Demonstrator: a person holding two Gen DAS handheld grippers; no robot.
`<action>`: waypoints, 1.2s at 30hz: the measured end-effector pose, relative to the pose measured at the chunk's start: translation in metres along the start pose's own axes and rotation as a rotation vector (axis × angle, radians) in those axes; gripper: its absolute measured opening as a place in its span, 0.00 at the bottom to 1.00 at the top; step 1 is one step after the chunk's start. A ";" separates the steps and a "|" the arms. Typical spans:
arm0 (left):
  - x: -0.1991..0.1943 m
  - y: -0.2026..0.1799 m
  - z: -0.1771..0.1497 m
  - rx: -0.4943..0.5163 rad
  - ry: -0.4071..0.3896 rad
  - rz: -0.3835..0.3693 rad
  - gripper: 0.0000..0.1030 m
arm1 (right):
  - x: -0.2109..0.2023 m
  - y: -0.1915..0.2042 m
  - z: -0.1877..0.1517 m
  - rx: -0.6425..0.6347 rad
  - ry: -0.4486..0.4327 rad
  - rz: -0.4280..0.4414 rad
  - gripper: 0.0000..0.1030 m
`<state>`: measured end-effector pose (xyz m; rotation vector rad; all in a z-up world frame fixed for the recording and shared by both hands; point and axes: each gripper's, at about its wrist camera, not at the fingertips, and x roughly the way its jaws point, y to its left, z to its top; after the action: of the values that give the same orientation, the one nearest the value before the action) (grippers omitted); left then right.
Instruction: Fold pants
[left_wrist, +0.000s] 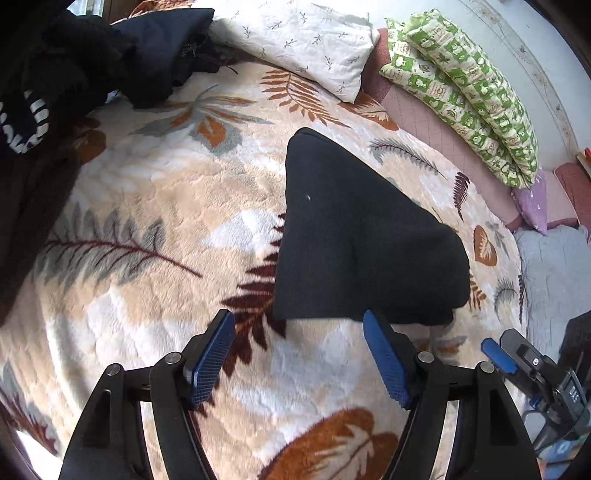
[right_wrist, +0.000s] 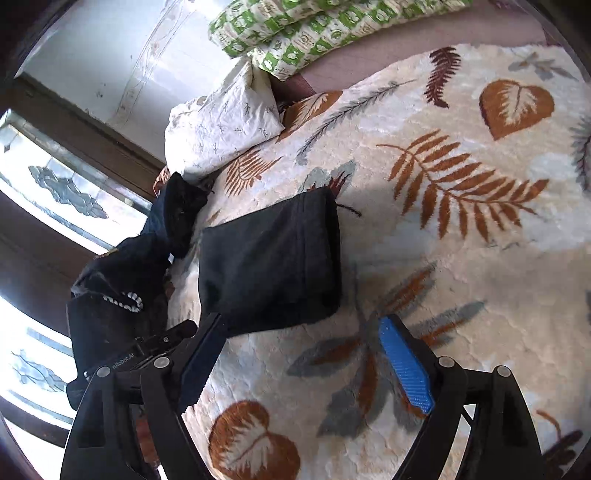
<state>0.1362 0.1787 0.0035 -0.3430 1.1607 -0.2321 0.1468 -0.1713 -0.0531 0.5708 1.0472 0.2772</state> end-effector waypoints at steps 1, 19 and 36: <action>-0.006 -0.002 -0.009 0.006 -0.011 0.015 0.74 | -0.006 0.009 -0.006 -0.039 -0.001 -0.042 0.90; -0.059 -0.060 -0.110 0.129 -0.251 0.357 0.95 | -0.059 0.050 -0.095 -0.275 -0.070 -0.401 1.00; -0.060 -0.083 -0.122 0.171 -0.219 0.341 0.95 | -0.081 0.046 -0.096 -0.322 -0.176 -0.489 1.00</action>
<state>0.0002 0.1059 0.0431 -0.0156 0.9574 0.0068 0.0262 -0.1421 -0.0038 0.0391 0.9152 -0.0381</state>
